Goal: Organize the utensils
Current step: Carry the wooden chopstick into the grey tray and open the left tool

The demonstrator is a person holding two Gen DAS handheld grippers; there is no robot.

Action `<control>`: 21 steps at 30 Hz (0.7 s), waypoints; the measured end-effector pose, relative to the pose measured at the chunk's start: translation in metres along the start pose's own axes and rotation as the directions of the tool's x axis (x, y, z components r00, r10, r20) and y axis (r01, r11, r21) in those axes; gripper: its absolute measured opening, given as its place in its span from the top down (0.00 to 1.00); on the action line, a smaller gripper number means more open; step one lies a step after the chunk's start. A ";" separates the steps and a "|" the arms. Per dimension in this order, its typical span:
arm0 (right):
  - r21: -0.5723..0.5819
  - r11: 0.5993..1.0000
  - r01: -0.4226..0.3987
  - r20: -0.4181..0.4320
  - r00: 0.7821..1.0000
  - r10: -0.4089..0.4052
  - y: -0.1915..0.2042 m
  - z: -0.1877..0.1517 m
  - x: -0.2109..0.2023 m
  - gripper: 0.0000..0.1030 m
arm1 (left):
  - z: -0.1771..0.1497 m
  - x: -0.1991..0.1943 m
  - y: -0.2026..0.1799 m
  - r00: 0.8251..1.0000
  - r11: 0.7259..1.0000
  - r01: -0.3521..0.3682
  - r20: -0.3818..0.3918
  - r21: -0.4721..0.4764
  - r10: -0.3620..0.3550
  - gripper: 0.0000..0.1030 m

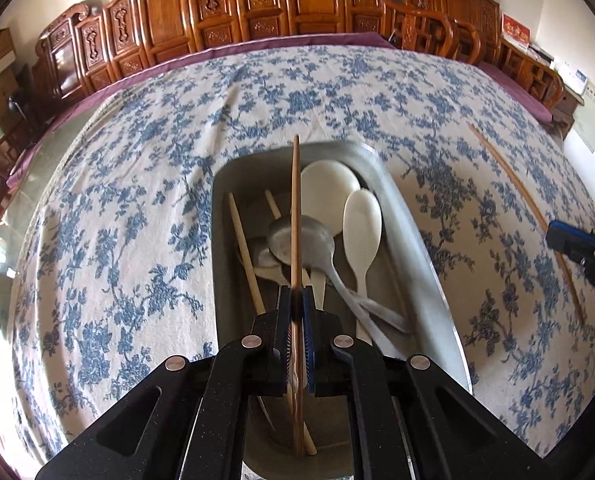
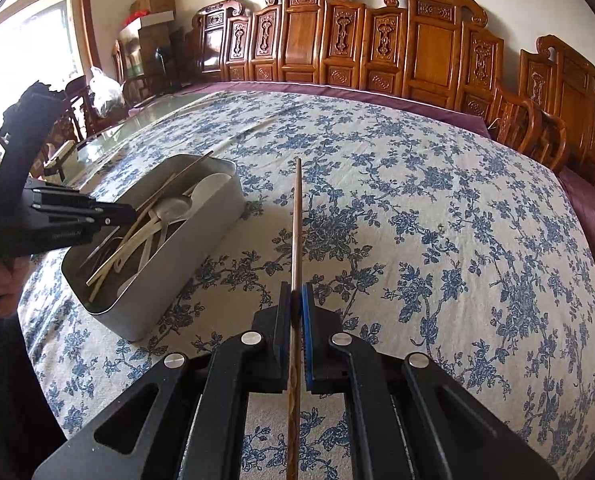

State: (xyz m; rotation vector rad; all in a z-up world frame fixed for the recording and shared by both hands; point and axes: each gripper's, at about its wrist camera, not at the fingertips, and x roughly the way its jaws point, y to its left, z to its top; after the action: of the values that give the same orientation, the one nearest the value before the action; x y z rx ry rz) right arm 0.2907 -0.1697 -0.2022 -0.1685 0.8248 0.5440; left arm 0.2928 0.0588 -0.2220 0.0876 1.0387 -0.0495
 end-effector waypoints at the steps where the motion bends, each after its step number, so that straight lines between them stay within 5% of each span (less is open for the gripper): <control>1: 0.000 1.000 0.000 -0.001 1.000 0.000 0.000 0.000 0.000 0.94 | -0.001 0.002 0.000 1.000 1.000 -0.002 -0.006 0.000 0.002 0.95; 18: -0.002 1.000 -0.010 0.008 1.000 0.010 0.011 0.003 -0.003 0.94 | -0.009 -0.009 0.002 1.000 1.000 0.023 -0.014 0.014 -0.023 0.95; 21: 0.004 1.000 -0.027 0.017 1.000 0.027 0.017 0.007 -0.007 0.94 | -0.007 -0.020 0.009 1.000 1.000 0.018 0.013 -0.006 -0.018 0.79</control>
State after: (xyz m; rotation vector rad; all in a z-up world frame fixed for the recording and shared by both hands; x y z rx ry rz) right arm 0.2827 -0.1555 -0.1918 -0.1489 0.8129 0.5680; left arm 0.2775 0.0684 -0.2075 0.0724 1.0265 -0.0634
